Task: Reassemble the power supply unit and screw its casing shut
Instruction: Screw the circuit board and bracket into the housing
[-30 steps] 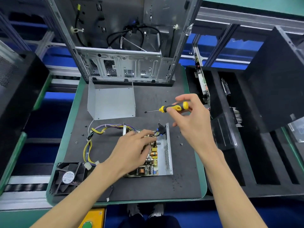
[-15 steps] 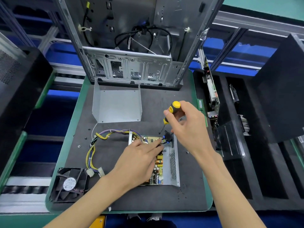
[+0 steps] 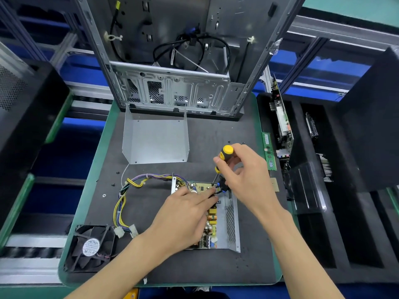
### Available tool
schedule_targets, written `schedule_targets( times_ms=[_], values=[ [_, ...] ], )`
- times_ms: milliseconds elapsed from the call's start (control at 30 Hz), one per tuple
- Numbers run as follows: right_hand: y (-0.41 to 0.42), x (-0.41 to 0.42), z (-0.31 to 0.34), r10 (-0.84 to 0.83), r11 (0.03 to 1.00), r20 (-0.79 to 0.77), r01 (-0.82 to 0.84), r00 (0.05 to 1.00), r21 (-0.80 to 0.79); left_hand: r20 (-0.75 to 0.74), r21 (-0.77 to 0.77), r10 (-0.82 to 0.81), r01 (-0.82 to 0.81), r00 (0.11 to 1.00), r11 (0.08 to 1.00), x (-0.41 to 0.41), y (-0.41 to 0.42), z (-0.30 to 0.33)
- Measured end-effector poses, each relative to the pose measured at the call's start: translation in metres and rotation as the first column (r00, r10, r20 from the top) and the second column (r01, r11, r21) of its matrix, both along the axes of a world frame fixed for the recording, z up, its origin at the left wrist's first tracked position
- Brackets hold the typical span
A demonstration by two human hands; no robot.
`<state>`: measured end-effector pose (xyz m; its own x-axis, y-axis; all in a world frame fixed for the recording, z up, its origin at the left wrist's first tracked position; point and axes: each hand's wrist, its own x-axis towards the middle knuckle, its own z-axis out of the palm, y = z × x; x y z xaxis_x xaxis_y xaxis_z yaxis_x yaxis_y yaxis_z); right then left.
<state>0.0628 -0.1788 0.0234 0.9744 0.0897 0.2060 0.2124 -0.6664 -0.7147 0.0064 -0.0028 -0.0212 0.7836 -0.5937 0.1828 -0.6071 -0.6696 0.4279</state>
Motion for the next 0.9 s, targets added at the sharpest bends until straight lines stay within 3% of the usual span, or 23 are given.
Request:
schedule_targets(
  times_ms=[900],
  values=[
    [-0.001, -0.002, -0.011, 0.022, 1.0, -0.015, -0.022, 1.0, -0.009, -0.005, 0.012, 0.023, -0.023, 1.0, 1.0, -0.001, -0.002, 0.0]
  ],
)
